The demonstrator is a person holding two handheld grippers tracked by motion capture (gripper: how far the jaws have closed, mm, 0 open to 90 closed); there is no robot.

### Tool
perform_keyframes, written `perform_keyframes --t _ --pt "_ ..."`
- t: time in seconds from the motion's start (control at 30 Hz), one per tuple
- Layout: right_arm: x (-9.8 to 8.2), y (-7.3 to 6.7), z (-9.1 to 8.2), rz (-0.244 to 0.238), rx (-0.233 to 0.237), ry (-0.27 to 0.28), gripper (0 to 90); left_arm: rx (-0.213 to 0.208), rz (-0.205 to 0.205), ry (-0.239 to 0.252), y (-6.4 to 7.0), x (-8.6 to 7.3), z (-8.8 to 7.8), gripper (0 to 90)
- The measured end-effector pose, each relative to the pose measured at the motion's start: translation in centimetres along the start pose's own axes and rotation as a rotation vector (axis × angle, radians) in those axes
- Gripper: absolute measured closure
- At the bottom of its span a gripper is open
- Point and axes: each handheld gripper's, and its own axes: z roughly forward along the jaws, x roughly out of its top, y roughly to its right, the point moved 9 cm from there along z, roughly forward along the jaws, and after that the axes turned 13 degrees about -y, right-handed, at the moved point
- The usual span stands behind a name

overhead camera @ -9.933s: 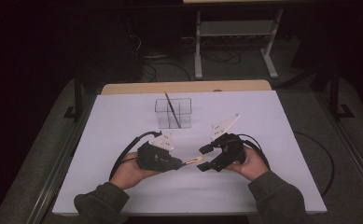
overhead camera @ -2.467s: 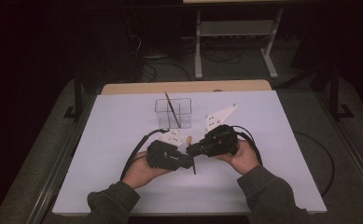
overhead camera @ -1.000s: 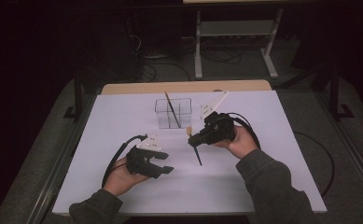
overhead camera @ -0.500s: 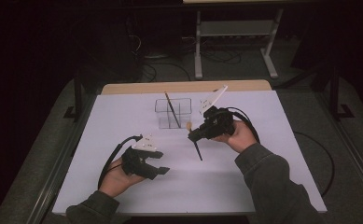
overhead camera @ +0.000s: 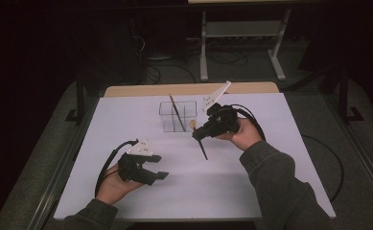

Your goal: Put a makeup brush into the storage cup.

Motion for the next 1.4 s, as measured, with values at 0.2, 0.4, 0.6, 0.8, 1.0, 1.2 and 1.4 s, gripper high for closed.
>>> perform_keyframes --t 0.2,0.4,0.6,0.8,1.0,1.2,1.4 --pt "0.5 0.5 -0.5 -0.002 -0.009 -0.001 82.7 0.002 -0.011 0.008 0.0 -0.7 -0.1 35.1" --pt "1.0 1.0 -0.8 -0.003 -0.012 -0.006 82.7 0.007 -0.029 0.013 -0.2 -1.3 -0.2 34.2" --pt "1.7 1.6 -1.2 0.004 -0.019 -0.012 82.7 0.026 -0.039 0.017 -0.7 -1.9 -0.4 33.1" --pt "2.5 2.3 -1.4 0.001 -0.023 -0.006 82.7 0.034 -0.040 0.018 -0.9 -2.3 -0.4 32.5" --pt "3.3 3.0 -1.7 -0.002 -0.033 -0.001 82.7 0.024 -0.059 0.024 -0.9 -2.6 -0.3 30.6" --pt "4.2 3.6 -2.0 -0.010 -0.041 0.012 82.7 0.031 -0.071 0.029 -1.1 -3.0 -0.5 29.9" --pt "4.8 4.0 -2.2 0.000 -0.042 -0.009 82.7 0.047 -0.076 0.020 -1.6 -3.5 -0.7 29.2"
